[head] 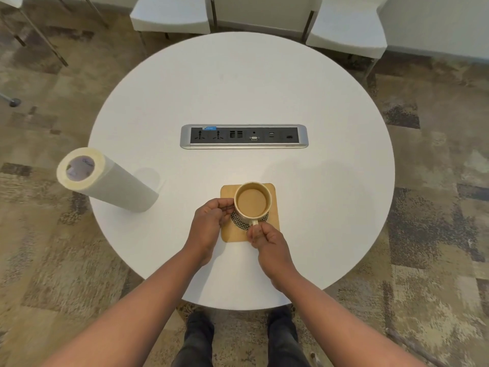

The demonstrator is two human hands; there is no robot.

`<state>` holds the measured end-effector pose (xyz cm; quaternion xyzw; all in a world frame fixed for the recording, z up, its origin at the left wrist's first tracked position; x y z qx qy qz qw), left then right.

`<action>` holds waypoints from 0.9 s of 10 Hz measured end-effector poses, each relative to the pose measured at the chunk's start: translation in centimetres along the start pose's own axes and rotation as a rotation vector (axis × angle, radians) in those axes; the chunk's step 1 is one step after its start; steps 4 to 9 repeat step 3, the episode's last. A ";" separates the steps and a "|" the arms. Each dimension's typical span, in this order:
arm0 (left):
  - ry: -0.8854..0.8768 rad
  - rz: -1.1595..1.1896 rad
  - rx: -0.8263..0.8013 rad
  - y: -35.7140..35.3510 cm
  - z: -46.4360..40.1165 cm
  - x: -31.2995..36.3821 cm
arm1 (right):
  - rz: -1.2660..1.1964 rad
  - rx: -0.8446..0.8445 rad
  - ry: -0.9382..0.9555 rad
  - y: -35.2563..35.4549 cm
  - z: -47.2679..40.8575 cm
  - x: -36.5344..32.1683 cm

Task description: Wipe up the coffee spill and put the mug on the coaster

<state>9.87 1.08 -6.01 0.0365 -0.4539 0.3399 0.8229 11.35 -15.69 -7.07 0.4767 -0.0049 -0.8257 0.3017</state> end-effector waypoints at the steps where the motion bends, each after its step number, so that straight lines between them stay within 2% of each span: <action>1: -0.001 0.001 0.005 0.1 0.0 0.0 | 0.008 0.001 0.011 -0.1 0.1 0.1; 3: -0.007 -0.025 0.069 -0.3 0.5 -0.5 | -0.021 0.124 0.068 1.2 0.5 0.2; 9: -0.007 -0.025 0.069 -0.3 0.5 -0.5 | -0.021 0.124 0.068 1.2 0.5 0.2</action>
Point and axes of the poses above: each hand's wrist, its own z-axis away from the middle knuckle, its own y-axis out of the back of the hand, x = y × z, the point moved 8 cm from there along -z, towards the middle knuckle, and after that the axes turned 12 degrees about z, right-handed, at the moved point
